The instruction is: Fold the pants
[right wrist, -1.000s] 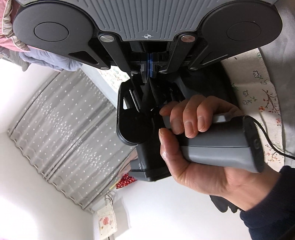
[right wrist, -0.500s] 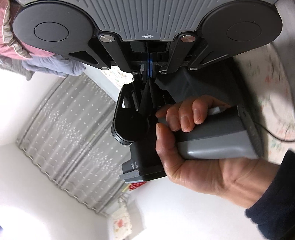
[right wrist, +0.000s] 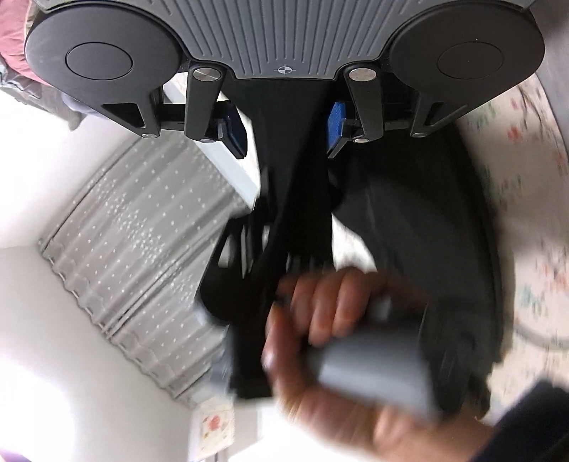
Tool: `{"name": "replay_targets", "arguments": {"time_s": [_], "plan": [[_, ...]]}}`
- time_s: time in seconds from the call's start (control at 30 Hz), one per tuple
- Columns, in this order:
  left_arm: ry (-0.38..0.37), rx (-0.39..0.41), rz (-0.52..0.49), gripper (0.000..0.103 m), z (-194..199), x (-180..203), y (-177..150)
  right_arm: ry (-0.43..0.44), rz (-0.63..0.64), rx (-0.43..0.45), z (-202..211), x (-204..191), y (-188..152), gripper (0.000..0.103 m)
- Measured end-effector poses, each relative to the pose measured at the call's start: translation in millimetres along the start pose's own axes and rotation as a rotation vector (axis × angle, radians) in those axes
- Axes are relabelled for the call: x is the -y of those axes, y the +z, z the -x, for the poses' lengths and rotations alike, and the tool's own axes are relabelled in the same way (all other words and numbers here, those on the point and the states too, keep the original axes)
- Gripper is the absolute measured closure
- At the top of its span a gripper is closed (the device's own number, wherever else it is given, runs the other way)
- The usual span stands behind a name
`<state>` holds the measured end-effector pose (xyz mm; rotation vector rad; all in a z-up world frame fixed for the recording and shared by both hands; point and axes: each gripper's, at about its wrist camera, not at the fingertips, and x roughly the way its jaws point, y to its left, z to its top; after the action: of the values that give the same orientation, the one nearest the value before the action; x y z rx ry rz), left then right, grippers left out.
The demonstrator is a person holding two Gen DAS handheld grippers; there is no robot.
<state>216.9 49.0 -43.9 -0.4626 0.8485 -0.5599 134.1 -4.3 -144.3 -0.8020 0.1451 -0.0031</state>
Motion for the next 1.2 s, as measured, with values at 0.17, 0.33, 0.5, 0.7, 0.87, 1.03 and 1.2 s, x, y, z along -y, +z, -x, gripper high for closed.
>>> {"name": "replay_targets", "arguments": {"time_s": [0.17, 0.33, 0.5, 0.7, 0.87, 1.03, 1.2], "plan": [[0.012, 0.02, -0.014, 0.085, 11, -2, 6, 0.003, -0.065, -0.039, -5, 7, 0, 0.103], [0.033, 0.067, -0.021, 0.085, 32, -14, 21, -0.007, -0.111, 0.0, -2, 1, 22, 0.103], [0.063, 0.114, -0.023, 0.085, 60, -38, 33, 0.005, -0.164, 0.044, -5, -11, 46, 0.103], [0.106, 0.195, -0.022, 0.085, 97, -72, 45, 0.046, -0.218, 0.097, -11, -30, 79, 0.103], [0.154, 0.26, -0.04, 0.085, 125, -103, 55, 0.097, -0.23, 0.133, -17, -47, 105, 0.103], [0.173, 0.27, -0.051, 0.085, 134, -135, 56, 0.153, -0.238, 0.145, -26, -56, 122, 0.103], [0.267, 0.151, 0.017, 0.083, 124, -170, 46, 0.247, -0.203, 0.119, -18, -81, 117, 0.103]]}}
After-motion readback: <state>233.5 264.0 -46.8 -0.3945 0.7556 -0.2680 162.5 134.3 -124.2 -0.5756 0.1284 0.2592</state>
